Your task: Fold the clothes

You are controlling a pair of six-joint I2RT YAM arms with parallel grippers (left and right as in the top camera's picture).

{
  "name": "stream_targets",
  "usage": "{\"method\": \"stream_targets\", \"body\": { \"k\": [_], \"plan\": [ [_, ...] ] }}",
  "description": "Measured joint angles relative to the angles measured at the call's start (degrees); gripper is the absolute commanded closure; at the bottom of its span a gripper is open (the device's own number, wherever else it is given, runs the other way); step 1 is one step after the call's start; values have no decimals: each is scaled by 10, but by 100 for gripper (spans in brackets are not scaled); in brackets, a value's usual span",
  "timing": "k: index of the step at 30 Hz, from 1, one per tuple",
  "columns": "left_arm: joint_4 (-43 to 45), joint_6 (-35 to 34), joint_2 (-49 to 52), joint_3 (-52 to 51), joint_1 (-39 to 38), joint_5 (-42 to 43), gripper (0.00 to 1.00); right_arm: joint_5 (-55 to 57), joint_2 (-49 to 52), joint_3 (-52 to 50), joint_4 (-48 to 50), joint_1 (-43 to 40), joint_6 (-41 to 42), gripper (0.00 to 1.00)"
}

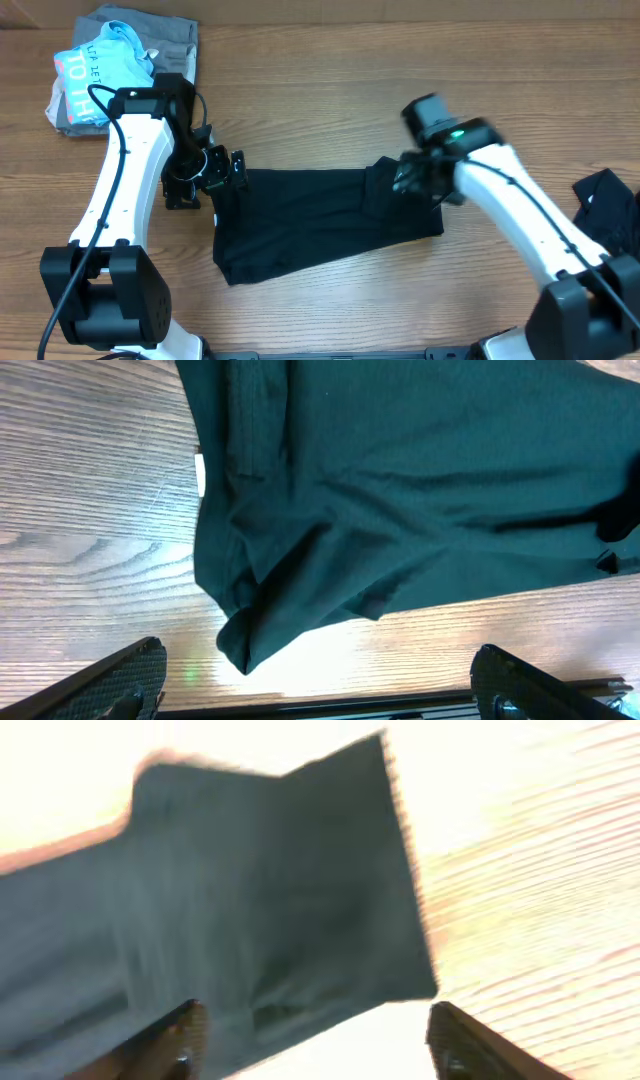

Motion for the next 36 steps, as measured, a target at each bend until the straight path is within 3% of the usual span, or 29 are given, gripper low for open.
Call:
{"method": "stream_targets", "body": {
  "k": [8,15,20,28,33,35,36],
  "plan": [
    [0,0,0,0,0,0,0,-144,3,6,21,-187,-144,9],
    [0,0,0,0,0,0,0,-333,45,-55,83,-291,-260,8],
    [-1,0,0,0,0,0,0,-425,101,-104,122,-313,-303,9],
    [-2,0,0,0,0,0,0,-481,117,-155,172,-303,-320,10],
    [-1,0,0,0,0,0,0,-510,116,-187,221,-289,-320,17],
    [-1,0,0,0,0,0,0,-524,112,-203,258,-280,-311,30],
    [-2,0,0,0,0,0,0,-525,111,-209,269,-276,-307,41]
  ]
}}
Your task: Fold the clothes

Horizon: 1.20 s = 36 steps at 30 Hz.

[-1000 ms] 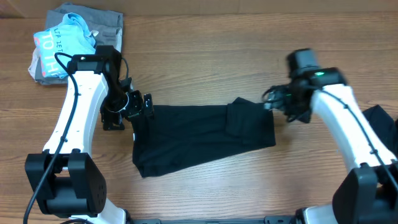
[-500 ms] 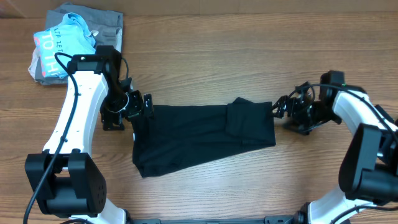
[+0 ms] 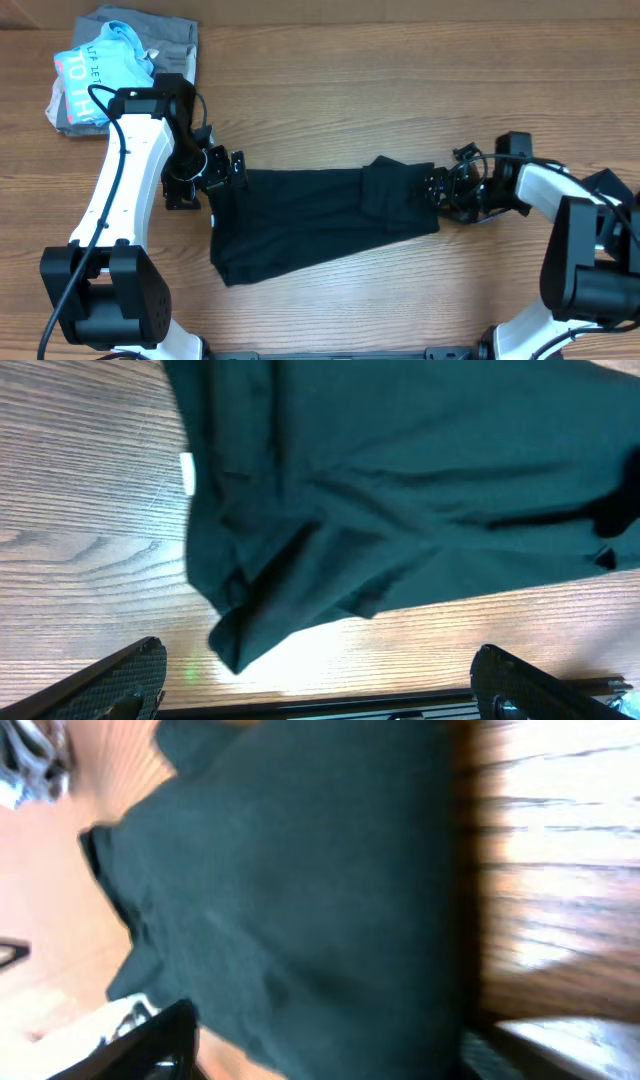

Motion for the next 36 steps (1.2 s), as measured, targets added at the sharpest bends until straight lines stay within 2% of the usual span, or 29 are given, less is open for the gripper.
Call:
{"method": "stream_targets", "body": {
  "k": [1,2,5,6,11,19,25,30,33,36],
  "plan": [
    [0,0,0,0,0,0,0,0,0,-6,13,6,5,44],
    [0,0,0,0,0,0,0,3,0,-10,18,10,10,52],
    [0,0,0,0,0,0,0,14,1,-21,31,19,38,89],
    [0,0,0,0,0,0,0,20,2,-24,35,19,47,96],
    [0,0,0,0,0,0,0,34,2,-20,22,18,77,96],
    [-1,0,0,0,0,-2,0,116,-6,40,-96,-22,104,96],
    [2,0,0,0,0,-2,0,214,-112,56,-154,-34,124,96],
    [2,0,0,0,0,-2,0,306,-243,63,-186,16,150,96],
    [2,0,0,0,0,-2,0,356,-288,64,-196,70,167,96],
    [1,0,0,0,0,-2,0,400,-291,64,-200,124,184,96]
  ]
}}
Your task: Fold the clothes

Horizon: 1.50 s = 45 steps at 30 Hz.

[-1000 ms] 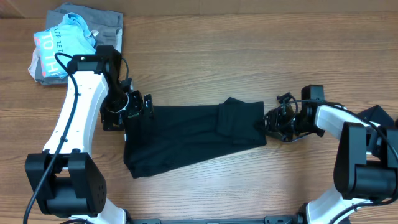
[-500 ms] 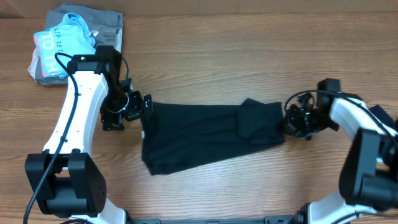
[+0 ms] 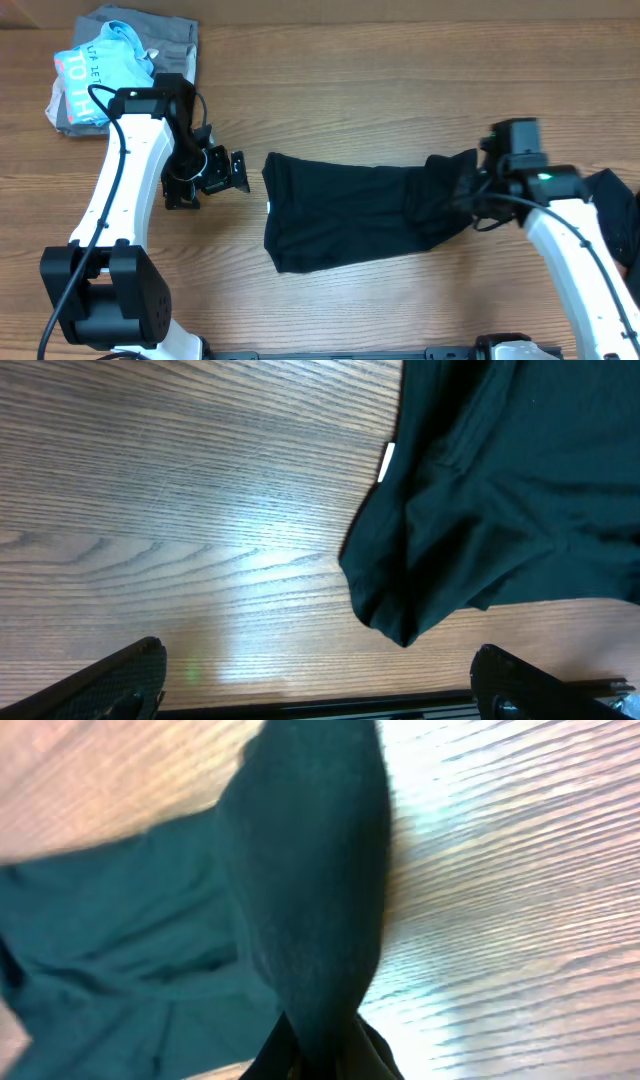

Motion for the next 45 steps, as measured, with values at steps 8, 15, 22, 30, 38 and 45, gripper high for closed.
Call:
{"method": "stream_targets", "body": {
  "k": [8,15,22,30,38,45],
  "plan": [
    [-2,0,0,0,0,0,0,71,44,0,27,131,47,96],
    [-2,0,0,0,0,0,0,96,103,0,70,206,73,96],
    [-2,0,0,0,0,0,0,103,134,0,114,261,91,83],
    [-2,0,0,0,0,0,0,84,134,0,139,316,111,68],
    [5,0,0,-8,0,0,0,45,134,0,138,338,116,84],
    [24,0,0,-38,0,0,0,17,134,0,107,338,125,89]
  ]
}}
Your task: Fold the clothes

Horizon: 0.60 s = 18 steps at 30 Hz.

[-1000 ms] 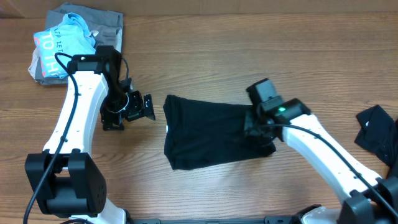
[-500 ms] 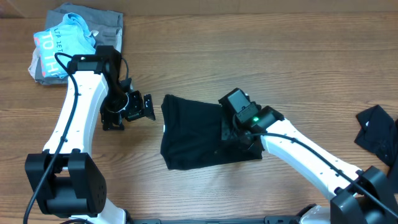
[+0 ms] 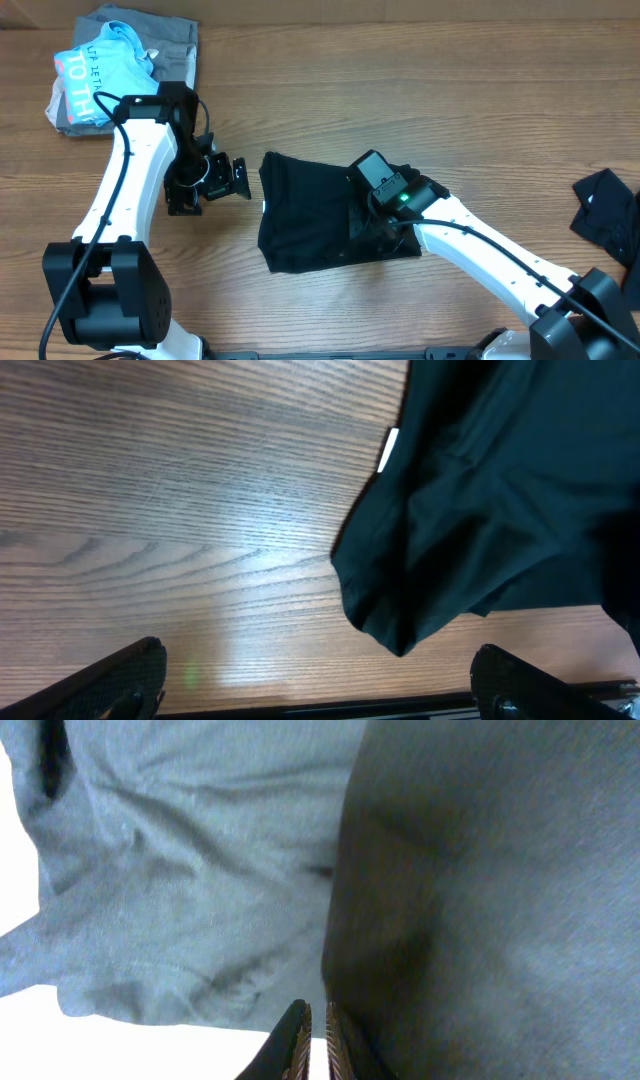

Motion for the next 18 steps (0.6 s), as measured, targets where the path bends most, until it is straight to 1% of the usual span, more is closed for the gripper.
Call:
{"method": "stream_targets", "body": {
  "k": [5,6,12,13,14,15,18],
  "plan": [
    [4,0,0,-6,0,0,0,-30,0,0,-17,0,3,91],
    [4,0,0,-6,0,0,0,-34,0,-1,-15,0,4,96],
    [5,0,0,-6,0,0,0,-46,-1,-6,-20,-2,6,96],
    [7,0,0,-6,0,0,0,-47,-3,-2,-30,-5,6,94],
    [8,0,0,-6,0,0,0,-47,-7,5,-40,-10,6,82],
    [9,0,0,-7,0,0,0,-46,-17,23,-52,-23,6,80],
    [9,0,0,-7,0,0,0,-55,-47,85,-74,-69,-8,80]
  ]
}}
